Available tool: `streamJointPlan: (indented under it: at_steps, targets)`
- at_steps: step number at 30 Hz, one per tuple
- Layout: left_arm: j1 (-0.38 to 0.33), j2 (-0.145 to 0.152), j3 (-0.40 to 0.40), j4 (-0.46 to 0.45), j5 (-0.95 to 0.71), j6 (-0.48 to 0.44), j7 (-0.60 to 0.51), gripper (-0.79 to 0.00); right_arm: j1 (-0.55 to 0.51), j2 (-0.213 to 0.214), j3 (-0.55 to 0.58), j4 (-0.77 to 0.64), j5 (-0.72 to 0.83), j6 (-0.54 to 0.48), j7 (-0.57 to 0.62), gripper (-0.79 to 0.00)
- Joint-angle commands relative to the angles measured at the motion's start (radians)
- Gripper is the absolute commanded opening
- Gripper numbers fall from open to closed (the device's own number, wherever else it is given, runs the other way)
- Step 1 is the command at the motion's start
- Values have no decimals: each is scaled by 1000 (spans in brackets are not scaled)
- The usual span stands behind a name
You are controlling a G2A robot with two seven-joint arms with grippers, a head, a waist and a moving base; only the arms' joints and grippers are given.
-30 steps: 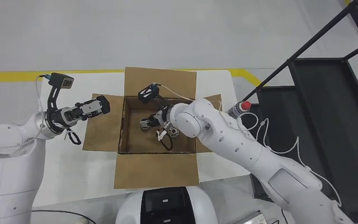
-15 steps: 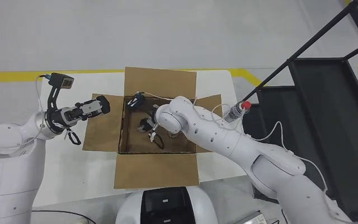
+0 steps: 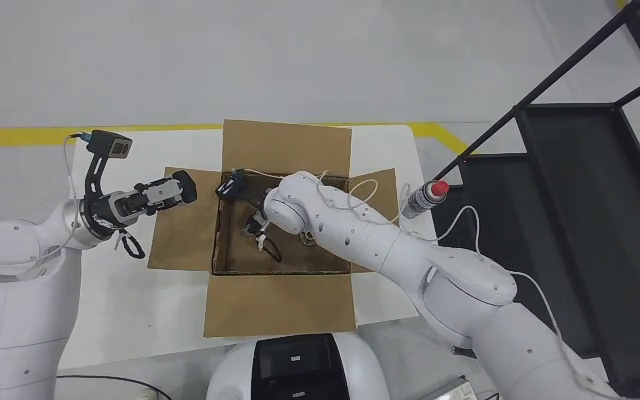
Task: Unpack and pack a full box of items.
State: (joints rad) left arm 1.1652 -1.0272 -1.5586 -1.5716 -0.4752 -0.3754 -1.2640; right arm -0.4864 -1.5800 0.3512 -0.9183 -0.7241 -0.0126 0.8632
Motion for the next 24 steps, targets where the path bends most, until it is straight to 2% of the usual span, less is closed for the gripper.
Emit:
streamJointPlan:
  at_steps: [1,24]
  targets:
    - [0,0,0,0,0,0,0,0,1,-7,5,12,-8,20,-1,0]
    - [0,0,0,0,0,0,0,0,-8,-92,23,161,-58,24,-8,0]
